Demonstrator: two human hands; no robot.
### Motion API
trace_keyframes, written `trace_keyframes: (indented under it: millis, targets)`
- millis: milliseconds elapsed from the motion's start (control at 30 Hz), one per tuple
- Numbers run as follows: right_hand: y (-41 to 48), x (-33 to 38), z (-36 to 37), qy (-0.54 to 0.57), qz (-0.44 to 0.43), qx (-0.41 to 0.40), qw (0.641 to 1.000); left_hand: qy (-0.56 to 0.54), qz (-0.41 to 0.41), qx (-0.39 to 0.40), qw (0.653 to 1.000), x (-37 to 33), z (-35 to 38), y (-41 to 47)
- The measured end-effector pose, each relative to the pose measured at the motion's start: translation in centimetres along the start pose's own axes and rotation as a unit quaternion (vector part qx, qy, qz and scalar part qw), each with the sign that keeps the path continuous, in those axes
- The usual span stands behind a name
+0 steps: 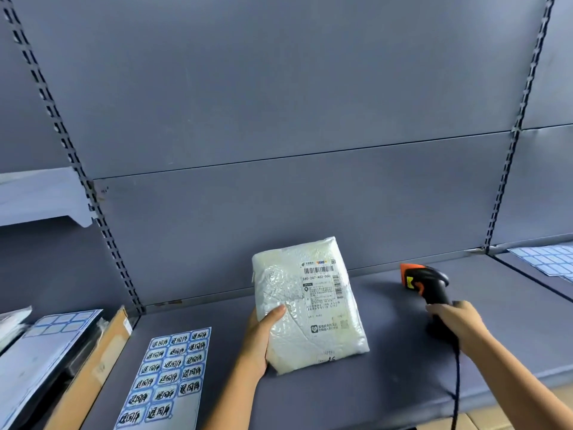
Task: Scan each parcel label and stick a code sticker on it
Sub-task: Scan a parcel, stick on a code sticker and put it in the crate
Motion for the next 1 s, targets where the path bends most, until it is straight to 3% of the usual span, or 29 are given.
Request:
trace_keyframes:
  millis: [100,267,400,567,1000]
  targets:
    - [-3.1,1.8,2.0,0.211,0.018,0.113,0.971,-0.003,0.002,0.006,1.000,0.1,0.2,0.6]
    - [-10.3,6.2,3.7,0.355,-0.028,0.227,0.906,0.004,-0.006,0.018,1.000,0.4,0.5,1.4]
    - [-14.8,8.1,4.7,0.267,-0.055,0.290,0.917,0.004,-0.004,0.035,0.999,0.5,0.7,1.6]
    - [-16.3,7.7,4.4,0.175,-0.092,0.218,0.956,0.003,0.006,0.047,0.999,0.5,0.8,1.3]
    - [-18.4,8.8,4.6,0.151,-0.141,0.208,0.956,-0.001,0.013,0.050,0.999,0.7,0.6,1.5]
Point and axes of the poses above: each hand's wrist, its own y-axis towards the middle knuckle, its own z-axis out of the palm, x = y × z, the point moved 10 cm from there along y, towards the middle knuckle, and after that the axes turned 7 degrees about -x, right-handed, at the moved point
